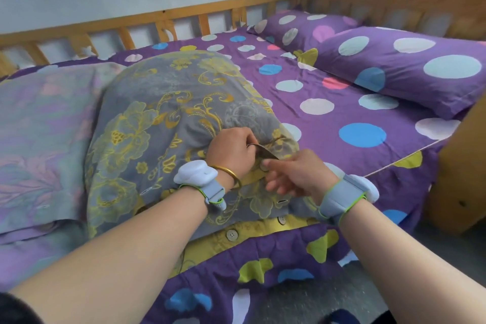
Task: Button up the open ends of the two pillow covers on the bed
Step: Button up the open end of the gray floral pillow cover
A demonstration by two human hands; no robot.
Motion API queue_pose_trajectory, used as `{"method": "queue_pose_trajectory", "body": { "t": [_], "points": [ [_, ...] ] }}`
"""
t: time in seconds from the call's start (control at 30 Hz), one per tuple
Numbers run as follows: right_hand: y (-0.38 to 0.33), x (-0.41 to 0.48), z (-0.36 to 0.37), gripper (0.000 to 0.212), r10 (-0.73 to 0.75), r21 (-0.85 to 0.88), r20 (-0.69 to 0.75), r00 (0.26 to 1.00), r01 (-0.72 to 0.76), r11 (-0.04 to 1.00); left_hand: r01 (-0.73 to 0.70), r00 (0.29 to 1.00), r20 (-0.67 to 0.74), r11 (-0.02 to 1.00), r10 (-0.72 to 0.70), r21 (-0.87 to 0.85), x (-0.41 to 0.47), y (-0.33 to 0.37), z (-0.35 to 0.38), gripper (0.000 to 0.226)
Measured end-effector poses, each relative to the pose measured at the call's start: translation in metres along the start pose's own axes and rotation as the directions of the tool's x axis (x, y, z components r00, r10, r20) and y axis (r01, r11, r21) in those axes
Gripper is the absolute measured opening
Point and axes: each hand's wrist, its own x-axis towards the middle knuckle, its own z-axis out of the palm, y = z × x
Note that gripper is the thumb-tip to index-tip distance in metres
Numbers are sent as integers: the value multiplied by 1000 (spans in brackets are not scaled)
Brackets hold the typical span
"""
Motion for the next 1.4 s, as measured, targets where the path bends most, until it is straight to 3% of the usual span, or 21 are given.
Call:
{"method": "queue_pose_trajectory", "body": {
  "t": [0.2,0.33,0.5,0.57,0.67,0.73,0.8,0.9,1.0,1.07,1.23,1.33,1.4],
  "points": [
    [19,11,9,33,112,211,-57,992,-98,972,100,994,-15,983,-104,-155,-5,-1,-1,9],
    [23,12,12,35,122,288,-152,981,-74,955,154,986,-31,959,-166,-236,-4,-1,-6,7],
    [27,10,25,28,91,489,-155,984,-3,872,176,984,32,959,-173,-223,-5,5,-11,8],
    [30,9,26,31,61,422,-231,971,43,906,169,985,67,965,-159,-201,-6,7,-11,9],
    [27,6,21,29,-68,97,-302,951,102,990,182,980,123,963,-159,-198,-4,7,-15,11],
    [25,3,19,30,-97,-4,-268,958,100,995,190,975,158,960,-159,-207,-1,6,-18,11],
    [25,0,20,37,-13,-4,-149,989,12,1000,202,971,173,949,-163,-242,1,6,-20,11],
    [27,0,22,43,133,112,-31,991,-129,985,209,973,153,941,-172,-268,1,6,-19,10],
    [28,1,20,39,154,415,-102,983,-99,905,203,976,129,941,-174,-271,-1,6,-18,11],
    [26,0,18,38,166,524,-167,972,-55,850,200,977,124,939,-171,-278,-2,7,-18,12],
    [26,4,11,19,156,567,-323,933,59,822,207,976,126,929,-176,-306,-3,12,-19,15],
    [21,3,11,4,142,654,-298,944,94,750,201,978,120,934,-173,-294,-4,14,-17,15],
    [16,-1,14,10,144,733,-228,963,72,676,198,978,126,938,-168,-284,-4,14,-16,16]
  ]
}}
